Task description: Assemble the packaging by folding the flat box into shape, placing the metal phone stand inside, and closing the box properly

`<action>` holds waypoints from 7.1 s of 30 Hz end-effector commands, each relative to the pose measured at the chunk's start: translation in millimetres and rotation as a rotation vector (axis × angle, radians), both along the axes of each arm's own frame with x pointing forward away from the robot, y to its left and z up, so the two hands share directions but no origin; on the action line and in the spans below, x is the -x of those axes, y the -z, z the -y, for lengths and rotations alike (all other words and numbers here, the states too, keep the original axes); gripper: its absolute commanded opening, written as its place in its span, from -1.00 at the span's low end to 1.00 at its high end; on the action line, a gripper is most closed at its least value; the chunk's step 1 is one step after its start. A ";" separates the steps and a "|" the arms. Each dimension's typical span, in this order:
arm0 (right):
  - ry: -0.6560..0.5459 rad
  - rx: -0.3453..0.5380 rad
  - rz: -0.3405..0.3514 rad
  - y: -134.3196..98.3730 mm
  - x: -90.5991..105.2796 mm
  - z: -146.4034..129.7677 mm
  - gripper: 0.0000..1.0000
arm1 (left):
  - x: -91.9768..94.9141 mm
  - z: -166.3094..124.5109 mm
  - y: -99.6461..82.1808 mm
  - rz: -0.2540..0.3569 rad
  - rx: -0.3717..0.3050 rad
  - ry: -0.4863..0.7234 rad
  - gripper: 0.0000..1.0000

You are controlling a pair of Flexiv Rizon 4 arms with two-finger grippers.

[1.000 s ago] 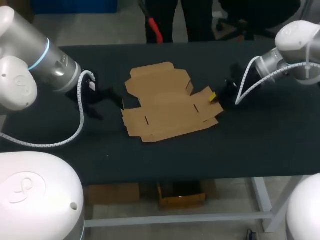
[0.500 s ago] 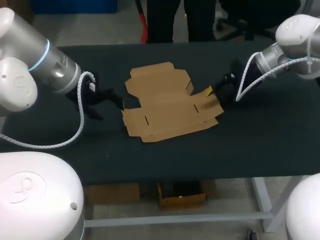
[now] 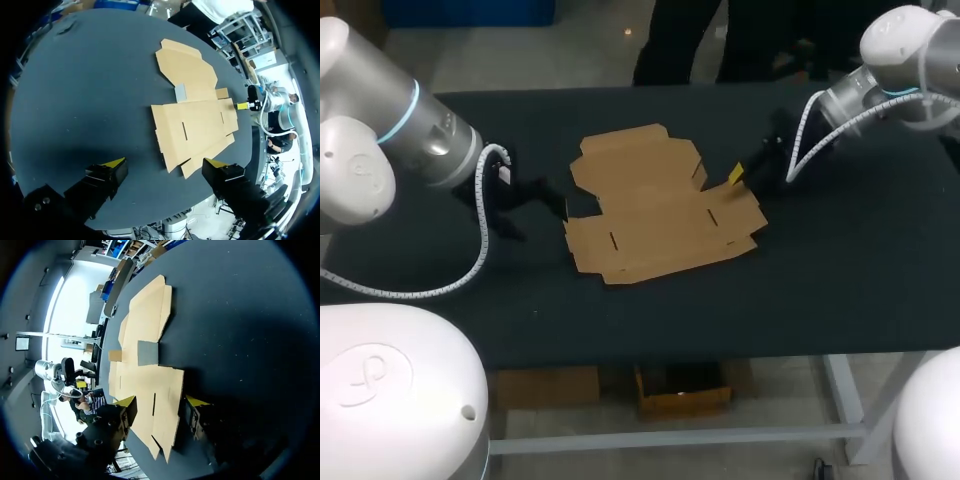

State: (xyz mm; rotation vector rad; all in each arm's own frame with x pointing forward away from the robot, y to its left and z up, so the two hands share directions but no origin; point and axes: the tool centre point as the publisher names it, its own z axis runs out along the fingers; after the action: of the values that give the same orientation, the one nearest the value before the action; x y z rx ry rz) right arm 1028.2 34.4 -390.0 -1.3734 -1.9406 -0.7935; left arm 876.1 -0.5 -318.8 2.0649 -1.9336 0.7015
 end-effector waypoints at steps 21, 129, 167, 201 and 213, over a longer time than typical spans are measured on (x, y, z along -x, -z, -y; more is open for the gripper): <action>-0.145 0.036 -0.145 14.6 13.5 -4.5 -1.00 | -2.8 4.1 0.8 -0.002 -0.003 0.005 1.00; 0.067 -0.162 -0.087 8.9 139.1 10.5 -1.00 | 11.8 15.4 -0.4 0.011 0.001 0.036 1.00; 0.113 0.032 0.031 -57.2 130.4 52.4 1.00 | 9.1 2.4 -14.7 0.043 -0.020 0.084 1.00; 0.114 0.171 0.111 -82.4 126.1 50.4 -1.00 | 9.8 11.1 -20.6 0.056 -0.045 0.146 -1.00; 0.138 0.194 0.081 -85.2 152.5 66.4 -1.00 | 38.7 10.4 -20.8 0.039 -0.074 0.100 -1.00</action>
State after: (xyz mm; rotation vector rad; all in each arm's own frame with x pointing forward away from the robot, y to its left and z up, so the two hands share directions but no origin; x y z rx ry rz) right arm 885.2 -26.4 -306.4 -1.6134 -2.0472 -0.7373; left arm 848.4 -11.0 -302.2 1.9683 -2.0938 0.6559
